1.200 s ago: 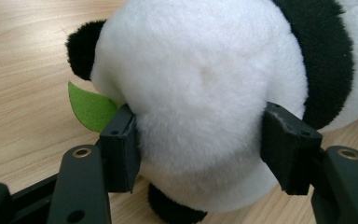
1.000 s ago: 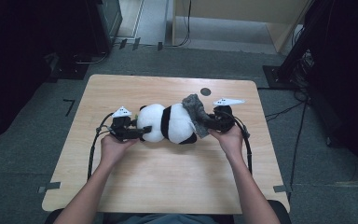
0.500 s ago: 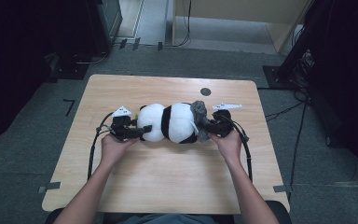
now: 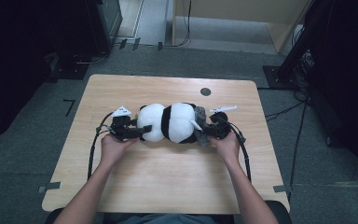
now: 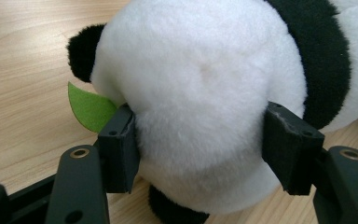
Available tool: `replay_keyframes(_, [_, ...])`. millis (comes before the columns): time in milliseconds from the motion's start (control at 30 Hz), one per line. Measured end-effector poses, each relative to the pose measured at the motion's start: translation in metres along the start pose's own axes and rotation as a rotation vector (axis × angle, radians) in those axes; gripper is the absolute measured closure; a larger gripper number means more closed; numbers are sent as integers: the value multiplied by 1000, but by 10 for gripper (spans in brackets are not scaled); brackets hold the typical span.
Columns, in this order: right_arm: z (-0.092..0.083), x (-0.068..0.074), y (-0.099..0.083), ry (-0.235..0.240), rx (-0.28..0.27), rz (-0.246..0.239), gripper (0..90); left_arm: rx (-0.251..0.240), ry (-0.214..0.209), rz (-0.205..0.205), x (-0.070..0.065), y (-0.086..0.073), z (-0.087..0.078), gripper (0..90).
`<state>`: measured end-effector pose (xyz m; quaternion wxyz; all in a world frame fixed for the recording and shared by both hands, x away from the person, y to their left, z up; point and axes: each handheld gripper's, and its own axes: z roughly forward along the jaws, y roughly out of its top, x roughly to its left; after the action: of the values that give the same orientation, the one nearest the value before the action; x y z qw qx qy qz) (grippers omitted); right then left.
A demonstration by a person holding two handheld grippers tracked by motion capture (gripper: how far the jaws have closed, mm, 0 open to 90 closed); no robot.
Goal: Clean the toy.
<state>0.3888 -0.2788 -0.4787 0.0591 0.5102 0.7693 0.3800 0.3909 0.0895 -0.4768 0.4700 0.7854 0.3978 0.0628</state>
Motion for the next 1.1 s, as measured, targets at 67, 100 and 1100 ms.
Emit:
replay_keyframes(67, [-1,-1,1,0,-1,-1,736,1,0,-1,0,0,0,352])
replay_keyframes(100, [-3,-1,1,-2,-1,-1,736,1,-1,-1,0,0,0,352])
replay_keyframes(1100, [-76,18,32,-41,-269,-59,738,7,2,5,-1,1,0,347])
